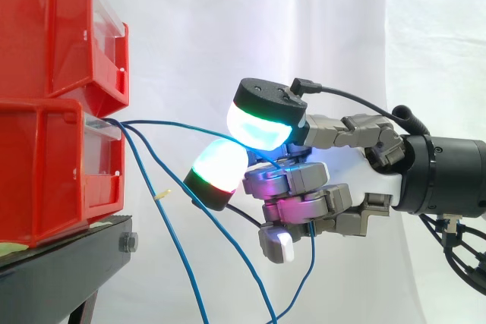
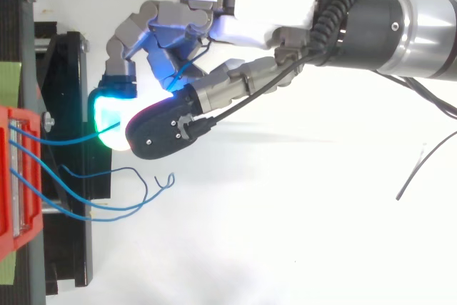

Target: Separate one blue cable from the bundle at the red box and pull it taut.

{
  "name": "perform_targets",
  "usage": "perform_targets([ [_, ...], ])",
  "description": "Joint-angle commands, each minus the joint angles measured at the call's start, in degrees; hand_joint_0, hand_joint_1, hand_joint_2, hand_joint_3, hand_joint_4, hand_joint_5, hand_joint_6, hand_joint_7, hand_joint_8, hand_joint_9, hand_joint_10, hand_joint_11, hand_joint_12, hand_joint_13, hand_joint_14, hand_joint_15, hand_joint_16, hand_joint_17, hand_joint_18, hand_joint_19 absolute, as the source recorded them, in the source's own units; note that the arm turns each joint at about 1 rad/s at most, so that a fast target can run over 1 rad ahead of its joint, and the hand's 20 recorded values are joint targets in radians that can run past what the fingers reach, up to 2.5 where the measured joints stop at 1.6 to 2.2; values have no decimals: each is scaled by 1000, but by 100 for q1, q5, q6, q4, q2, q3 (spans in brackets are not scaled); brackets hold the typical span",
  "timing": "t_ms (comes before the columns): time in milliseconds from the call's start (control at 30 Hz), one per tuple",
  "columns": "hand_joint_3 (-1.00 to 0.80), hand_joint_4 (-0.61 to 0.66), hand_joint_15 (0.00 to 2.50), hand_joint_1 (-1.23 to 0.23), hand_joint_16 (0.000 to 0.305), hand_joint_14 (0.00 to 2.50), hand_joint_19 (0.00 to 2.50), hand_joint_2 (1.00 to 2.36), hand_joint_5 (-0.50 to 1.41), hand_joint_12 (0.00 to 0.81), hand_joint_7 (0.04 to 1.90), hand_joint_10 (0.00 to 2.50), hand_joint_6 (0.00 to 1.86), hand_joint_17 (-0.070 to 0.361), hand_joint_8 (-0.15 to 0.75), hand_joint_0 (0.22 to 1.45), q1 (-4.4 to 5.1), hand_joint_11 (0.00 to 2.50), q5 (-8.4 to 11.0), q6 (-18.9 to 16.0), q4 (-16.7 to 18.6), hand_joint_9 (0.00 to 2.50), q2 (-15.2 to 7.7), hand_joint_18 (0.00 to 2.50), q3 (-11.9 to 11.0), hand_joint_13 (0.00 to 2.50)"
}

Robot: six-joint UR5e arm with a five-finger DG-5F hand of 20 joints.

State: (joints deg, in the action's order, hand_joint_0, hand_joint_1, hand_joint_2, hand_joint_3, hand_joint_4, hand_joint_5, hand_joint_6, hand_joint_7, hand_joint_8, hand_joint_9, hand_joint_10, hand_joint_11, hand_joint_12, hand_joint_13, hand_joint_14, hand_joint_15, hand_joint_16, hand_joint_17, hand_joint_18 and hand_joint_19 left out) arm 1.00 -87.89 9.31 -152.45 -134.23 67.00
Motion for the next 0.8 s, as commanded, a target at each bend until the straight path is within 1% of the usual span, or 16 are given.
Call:
perform_targets([
  [0, -308, 138, 1271, -680, 31, 2184, 980, 1013, -215, 306, 820, 2345, 964, 69, 289, 660, 5, 1072, 0, 1, -4, 560, 2, 967, -3, 941],
  [33, -367, 148, 1280, -675, 31, 2176, 978, 1009, -213, 300, 821, 2342, 963, 69, 284, 650, 5, 1065, 0, 1, -4, 563, -7, 968, -3, 941],
  [67, -452, 149, 1271, -627, 30, 2171, 986, 1004, -212, 300, 821, 2322, 963, 69, 287, 621, 5, 1076, 0, 1, -4, 570, 2, 966, 6, 946],
  [100, -493, 152, 1274, -595, 31, 2168, 987, 1000, -212, 307, 821, 2319, 962, 69, 289, 612, 5, 1073, 0, 1, -4, 574, 2, 965, 6, 950],
  [167, -500, 146, 1287, -356, 30, 2125, 994, 1000, -209, 302, 825, 2245, 958, 69, 284, 615, 5, 1114, 0, -8, -4, 616, -7, 969, -3, 971],
  [233, -500, 141, 1285, -317, 30, 2099, 990, 1000, -205, 300, 842, 2225, 953, 68, 285, 623, -3, 1116, 0, -8, 5, 634, 2, 971, -3, 985],
  [300, -500, 134, 1301, -308, 30, 2068, 997, 1000, -202, 303, 852, 2206, 950, 68, 287, 637, -12, 1130, 0, 1, 5, 648, 2, 971, 6, 1000],
  [367, -500, 130, 1324, -327, 30, 2057, 999, 1000, -199, 304, 839, 2201, 950, 68, 282, 642, -12, 1138, 0, 1, 5, 652, -7, 973, 6, 1002],
  [433, -370, 128, 1324, -421, 30, 2040, 991, 1011, -195, 305, 853, 2200, 948, 67, 284, 632, -12, 1139, -8, 1, 5, 653, 2, 971, -3, 1013],
  [467, -342, 131, 1340, -451, 29, 2036, 1001, 1012, -195, 312, 852, 2202, 949, 66, 283, 629, -12, 1131, 0, 10, 5, 653, -7, 970, -3, 1014],
  [533, -238, 131, 1333, -588, 29, 2042, 1006, 1015, -195, 317, 867, 2196, 949, 65, 281, 617, -12, 1145, 0, 10, 5, 654, 2, 973, 6, 1019],
  [567, -213, 133, 1339, -643, 30, 2053, 998, 1016, -194, 317, 865, 2231, 951, 67, 287, 621, -12, 1116, 18, 18, 5, 652, 2, 983, 6, 1020],
  [600, -181, 119, 1337, -673, 30, 2054, 989, 1017, -195, 319, 872, 2216, 952, 66, 282, 623, -12, 1144, 18, 18, 5, 648, 2, 980, 6, 1019],
  [700, -165, 94, 1337, -694, 29, 2054, 997, 1018, -195, 318, 895, 2213, 950, 66, 286, 627, -12, 1138, 18, 18, 5, 649, -7, 974, -3, 1017],
  [767, -198, 85, 1366, -701, 29, 2037, 1002, 1016, -199, 309, 872, 2185, 956, 64, 274, 637, -12, 1163, 18, 18, 5, 646, -7, 967, -3, 1013],
])
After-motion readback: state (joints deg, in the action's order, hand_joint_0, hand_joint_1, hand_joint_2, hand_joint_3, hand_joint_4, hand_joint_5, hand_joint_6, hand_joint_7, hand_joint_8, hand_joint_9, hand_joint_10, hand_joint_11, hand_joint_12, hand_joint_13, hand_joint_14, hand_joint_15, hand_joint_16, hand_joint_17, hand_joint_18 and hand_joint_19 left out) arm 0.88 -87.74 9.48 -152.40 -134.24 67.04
